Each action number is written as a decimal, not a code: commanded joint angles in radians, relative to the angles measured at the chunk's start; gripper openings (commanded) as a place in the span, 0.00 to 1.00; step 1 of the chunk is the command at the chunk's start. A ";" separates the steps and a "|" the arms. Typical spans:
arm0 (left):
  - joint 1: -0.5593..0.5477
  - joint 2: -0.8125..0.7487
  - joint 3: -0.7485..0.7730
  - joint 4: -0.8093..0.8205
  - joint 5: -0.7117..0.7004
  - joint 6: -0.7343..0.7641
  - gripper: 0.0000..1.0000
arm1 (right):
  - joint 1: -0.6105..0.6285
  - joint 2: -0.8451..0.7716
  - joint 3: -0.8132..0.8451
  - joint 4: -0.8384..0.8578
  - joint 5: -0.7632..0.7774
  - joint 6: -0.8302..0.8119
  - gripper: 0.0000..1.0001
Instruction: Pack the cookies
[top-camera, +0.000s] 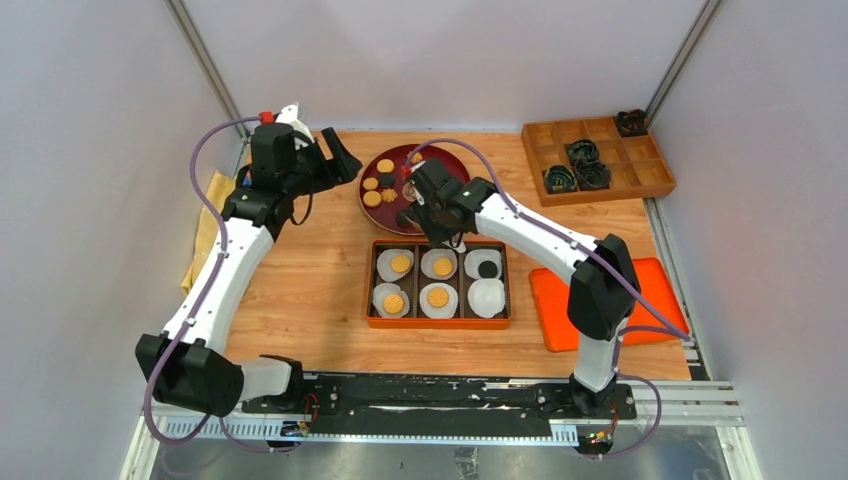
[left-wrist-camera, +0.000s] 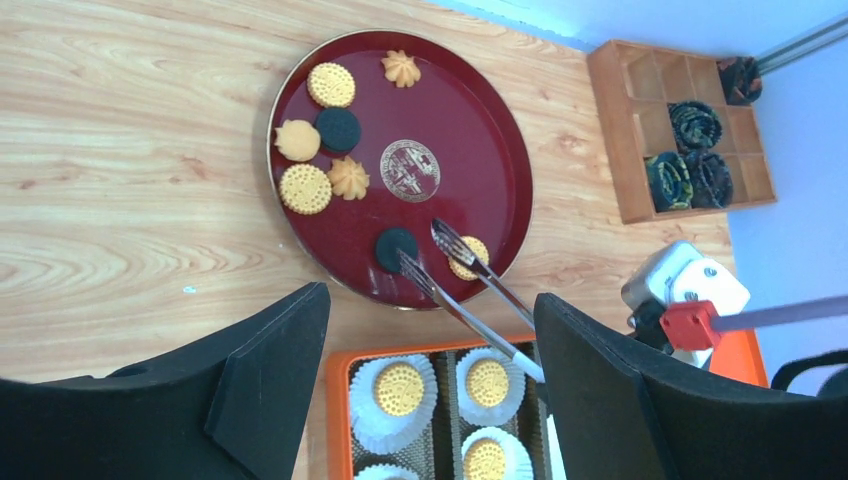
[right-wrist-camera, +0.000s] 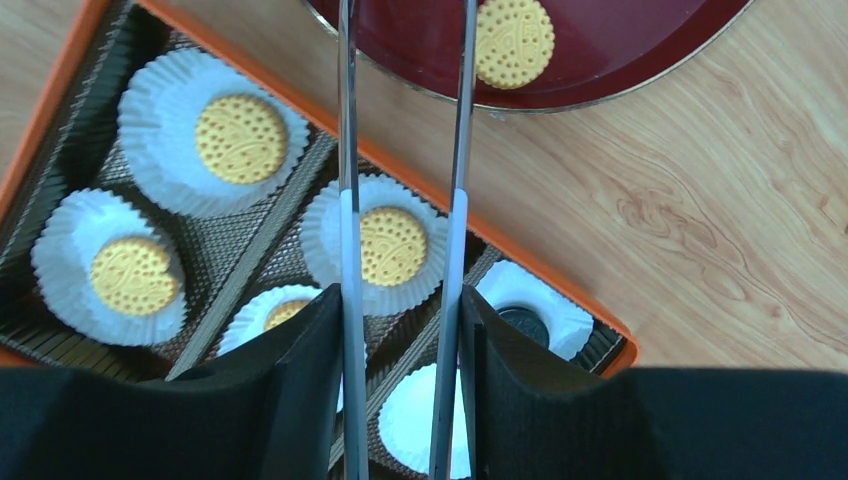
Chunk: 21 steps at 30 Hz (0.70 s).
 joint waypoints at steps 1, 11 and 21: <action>-0.003 0.029 0.004 -0.036 -0.044 0.028 0.81 | -0.038 0.048 0.071 0.024 -0.054 -0.035 0.46; -0.001 0.058 -0.002 -0.025 -0.035 0.026 0.81 | -0.055 0.095 0.093 0.019 -0.127 -0.019 0.47; 0.000 0.067 -0.015 -0.008 -0.002 0.022 0.81 | -0.121 0.237 0.242 0.004 -0.061 -0.007 0.47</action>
